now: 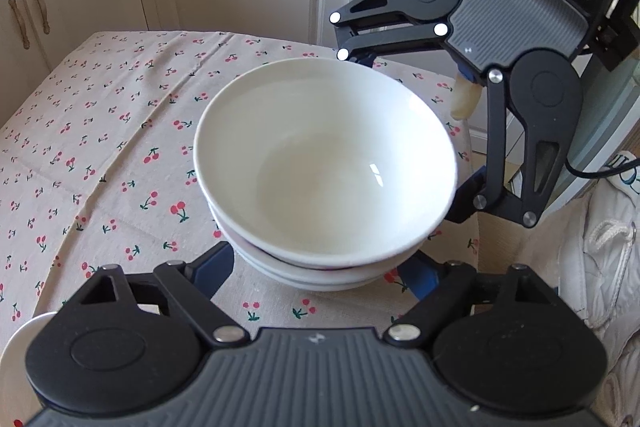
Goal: Organize plates and bowls
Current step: 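Lift the nested bowls with both tools and carry them over the plate stack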
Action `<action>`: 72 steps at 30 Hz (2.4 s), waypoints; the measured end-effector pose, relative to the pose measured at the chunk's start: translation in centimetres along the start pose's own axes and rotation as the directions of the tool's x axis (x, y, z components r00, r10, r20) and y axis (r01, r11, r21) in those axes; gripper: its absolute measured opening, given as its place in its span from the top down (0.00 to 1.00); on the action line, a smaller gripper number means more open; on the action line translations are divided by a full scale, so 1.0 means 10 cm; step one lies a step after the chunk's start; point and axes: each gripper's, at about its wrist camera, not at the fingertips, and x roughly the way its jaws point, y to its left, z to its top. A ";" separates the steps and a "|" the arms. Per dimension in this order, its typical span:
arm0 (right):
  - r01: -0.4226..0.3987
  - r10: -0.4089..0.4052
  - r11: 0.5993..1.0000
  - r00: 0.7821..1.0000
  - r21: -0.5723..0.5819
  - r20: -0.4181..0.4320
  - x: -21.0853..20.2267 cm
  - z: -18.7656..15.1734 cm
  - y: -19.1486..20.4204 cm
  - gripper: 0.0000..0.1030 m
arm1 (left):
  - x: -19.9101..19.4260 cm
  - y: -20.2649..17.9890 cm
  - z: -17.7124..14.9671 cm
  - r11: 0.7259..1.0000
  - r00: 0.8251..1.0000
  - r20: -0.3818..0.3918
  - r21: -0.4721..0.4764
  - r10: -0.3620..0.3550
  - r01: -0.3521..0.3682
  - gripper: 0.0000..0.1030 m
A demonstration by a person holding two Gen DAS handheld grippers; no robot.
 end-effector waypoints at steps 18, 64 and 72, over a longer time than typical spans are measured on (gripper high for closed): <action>-0.040 0.040 0.999 0.999 0.011 -0.011 0.02 0.02 -0.05 0.10 | 0.04 0.05 0.03 0.998 0.999 -0.007 0.032 -0.047 0.047 0.17; 0.007 -0.008 1.000 1.000 -0.022 -0.024 -0.05 0.17 0.02 0.14 | -0.21 -0.03 0.05 0.999 0.999 0.018 0.035 0.026 -0.027 0.19; 0.019 -0.018 0.992 1.000 -0.125 0.009 -0.02 0.59 0.15 0.14 | -0.63 0.08 -0.16 0.992 0.991 0.053 -0.015 0.127 -0.126 0.19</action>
